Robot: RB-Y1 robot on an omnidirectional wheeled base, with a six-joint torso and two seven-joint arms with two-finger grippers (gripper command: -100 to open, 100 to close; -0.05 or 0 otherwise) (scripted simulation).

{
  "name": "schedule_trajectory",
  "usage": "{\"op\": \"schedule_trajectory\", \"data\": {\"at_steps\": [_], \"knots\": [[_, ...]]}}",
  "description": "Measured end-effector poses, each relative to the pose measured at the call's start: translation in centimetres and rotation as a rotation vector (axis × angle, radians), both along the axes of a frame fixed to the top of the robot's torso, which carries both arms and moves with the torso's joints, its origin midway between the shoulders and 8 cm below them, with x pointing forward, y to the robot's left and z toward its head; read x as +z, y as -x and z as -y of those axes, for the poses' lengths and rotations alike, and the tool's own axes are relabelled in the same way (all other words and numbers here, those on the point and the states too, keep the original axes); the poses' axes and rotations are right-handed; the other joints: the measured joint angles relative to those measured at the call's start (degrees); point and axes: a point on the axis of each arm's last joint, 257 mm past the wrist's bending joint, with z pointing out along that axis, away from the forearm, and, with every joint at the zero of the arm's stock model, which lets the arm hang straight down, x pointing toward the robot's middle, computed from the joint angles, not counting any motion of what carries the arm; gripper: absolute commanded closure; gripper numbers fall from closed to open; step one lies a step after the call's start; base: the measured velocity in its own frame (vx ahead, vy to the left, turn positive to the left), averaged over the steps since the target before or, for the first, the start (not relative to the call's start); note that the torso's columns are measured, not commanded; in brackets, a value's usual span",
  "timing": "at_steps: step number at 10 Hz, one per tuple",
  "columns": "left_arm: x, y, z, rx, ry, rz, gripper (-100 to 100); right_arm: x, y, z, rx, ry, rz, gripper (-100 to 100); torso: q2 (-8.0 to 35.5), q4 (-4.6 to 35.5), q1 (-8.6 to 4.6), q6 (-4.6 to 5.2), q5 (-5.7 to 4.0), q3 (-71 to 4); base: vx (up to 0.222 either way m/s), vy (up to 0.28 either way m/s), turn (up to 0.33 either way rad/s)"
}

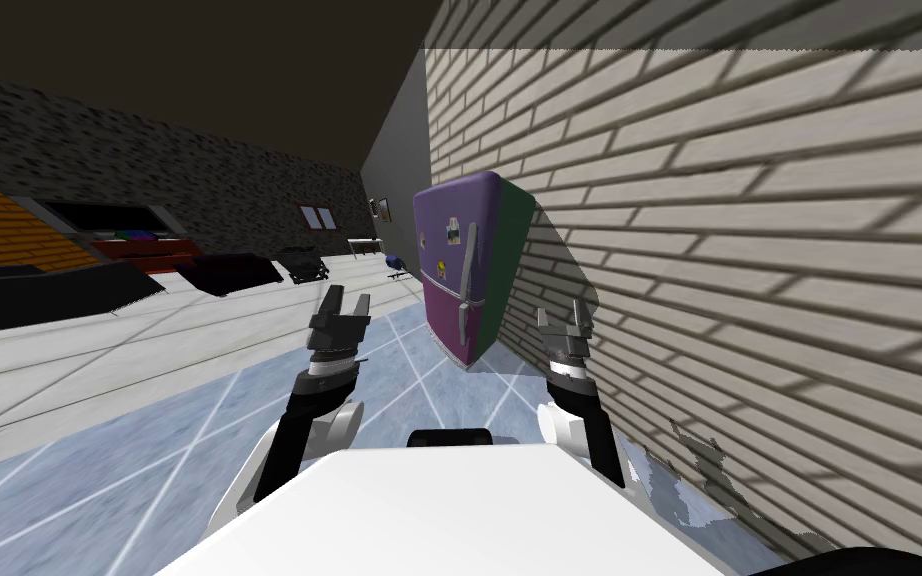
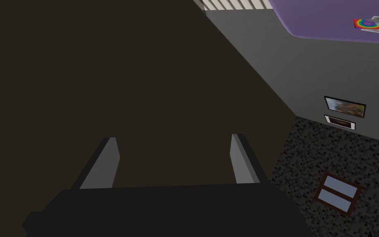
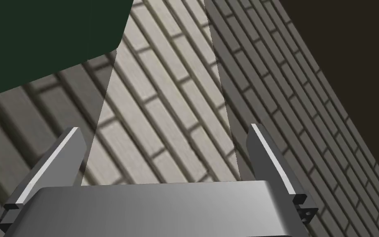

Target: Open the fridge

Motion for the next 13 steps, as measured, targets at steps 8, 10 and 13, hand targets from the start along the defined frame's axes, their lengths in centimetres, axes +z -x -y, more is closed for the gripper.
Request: {"op": "schedule_trajectory", "data": {"at_steps": [8,10,13], "knots": [[0.01,0.01,0.0,0.0,0.0,0.0,0,0.02,0.01,0.0,0.0,0.0,0.0,0,31.16,31.14,0.0,0.0,0.0,-62.27,0.0,0.0,0.0],[0.02,0.01,0.0,0.0,0.0,0.0,0,0.02,0.01,0.0,0.0,0.0,0.0,-100,39.62,39.6,0.0,0.0,0.0,-79.19,0.022,0.016,-0.021],[-0.01,0.0,0.0,0.0,0.0,0.0,0,-0.57,-0.35,-0.45,-0.014,0.122,-0.035,-100,42.04,42.16,0.15,0.0,0.05,-84.63,0.097,0.08,-0.063]]}}
